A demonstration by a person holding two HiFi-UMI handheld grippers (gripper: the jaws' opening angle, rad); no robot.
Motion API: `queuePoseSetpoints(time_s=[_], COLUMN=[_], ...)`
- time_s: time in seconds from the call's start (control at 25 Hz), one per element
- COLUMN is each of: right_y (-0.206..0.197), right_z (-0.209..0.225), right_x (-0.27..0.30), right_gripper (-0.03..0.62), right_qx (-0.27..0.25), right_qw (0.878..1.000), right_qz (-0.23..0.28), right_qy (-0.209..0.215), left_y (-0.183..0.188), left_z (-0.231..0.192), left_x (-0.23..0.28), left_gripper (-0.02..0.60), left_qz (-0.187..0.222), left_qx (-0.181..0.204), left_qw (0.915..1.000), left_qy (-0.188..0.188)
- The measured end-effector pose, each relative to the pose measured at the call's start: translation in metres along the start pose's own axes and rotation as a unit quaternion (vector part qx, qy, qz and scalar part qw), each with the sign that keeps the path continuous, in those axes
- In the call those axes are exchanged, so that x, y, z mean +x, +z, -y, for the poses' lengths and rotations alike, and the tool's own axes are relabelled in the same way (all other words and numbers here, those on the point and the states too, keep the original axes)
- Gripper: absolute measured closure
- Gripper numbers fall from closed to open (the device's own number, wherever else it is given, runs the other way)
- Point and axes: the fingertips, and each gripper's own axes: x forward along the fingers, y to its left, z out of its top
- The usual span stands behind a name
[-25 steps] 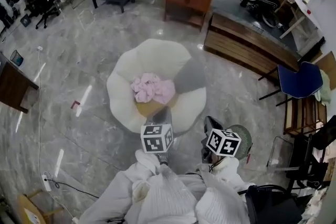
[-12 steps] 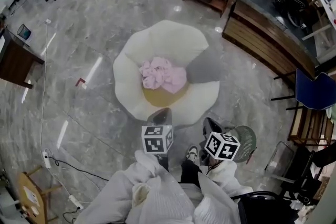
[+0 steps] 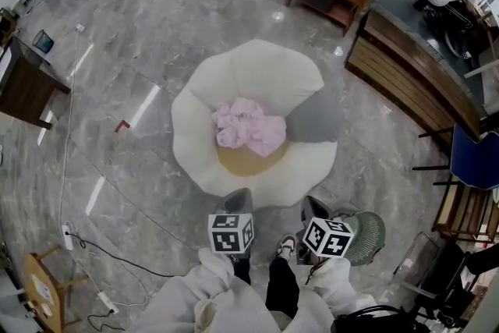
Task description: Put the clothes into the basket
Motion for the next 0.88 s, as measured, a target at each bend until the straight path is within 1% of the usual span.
queuePoseSetpoints(time_s=[0.16,0.32,0.48,0.64,0.76,0.88], right_y=[-0.008,-0.030,-0.057,-0.089,-0.112,-0.129], right_z=[0.018,0.025,0.032,0.036,0.039,0.039], right_x=[0.038,0.090,0.146,0.201,0.238,0.268], right_gripper=[0.569,0.569,0.569,0.569,0.569,0.569], right_qx=[-0.001,0.016,0.012,0.008,-0.014,-0.065], right_qw=[1.000,1.000,0.999,0.998,0.997,0.993], right_qz=[-0.016,-0.025,-0.040,-0.059,-0.077,-0.095], right_qy=[-0.005,-0.006,-0.002,0.005,0.016,0.028], left_y=[-0.016,-0.035,-0.056,-0.088,-0.110,-0.126], left_z=[-0.017,-0.046,-0.076,-0.117,-0.141,-0.159], left_x=[0.034,0.073,0.121,0.170,0.200,0.225], left_gripper=[0.577,0.577,0.577,0.577,0.577,0.577], left_qz=[-0.022,-0.045,-0.040,-0.045,-0.046,-0.050], left_qx=[-0.007,0.000,-0.012,-0.036,-0.043,-0.038], left_qw=[0.9997,0.9990,0.9991,0.9980,0.9975,0.9973], left_qy=[0.006,0.006,0.003,0.026,0.034,0.038])
